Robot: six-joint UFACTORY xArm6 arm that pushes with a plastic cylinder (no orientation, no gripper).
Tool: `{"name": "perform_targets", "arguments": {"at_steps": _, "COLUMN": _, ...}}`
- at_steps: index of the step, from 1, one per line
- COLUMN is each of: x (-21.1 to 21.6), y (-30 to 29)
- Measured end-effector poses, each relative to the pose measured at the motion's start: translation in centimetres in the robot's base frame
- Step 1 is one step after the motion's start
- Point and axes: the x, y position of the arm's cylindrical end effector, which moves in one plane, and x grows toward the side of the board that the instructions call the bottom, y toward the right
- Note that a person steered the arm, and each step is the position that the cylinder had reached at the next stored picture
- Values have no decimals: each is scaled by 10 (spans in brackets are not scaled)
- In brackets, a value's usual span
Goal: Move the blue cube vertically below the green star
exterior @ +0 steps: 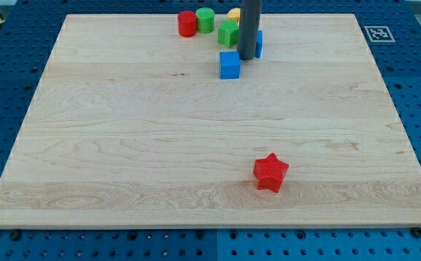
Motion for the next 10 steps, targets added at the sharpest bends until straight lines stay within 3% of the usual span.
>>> {"name": "perform_targets", "arguments": {"at_steps": 3, "x": 4, "y": -76}}
{"name": "perform_targets", "arguments": {"at_steps": 5, "x": 33, "y": -37}}
{"name": "perform_targets", "arguments": {"at_steps": 7, "x": 33, "y": -69}}
{"name": "perform_targets", "arguments": {"at_steps": 10, "x": 57, "y": -69}}
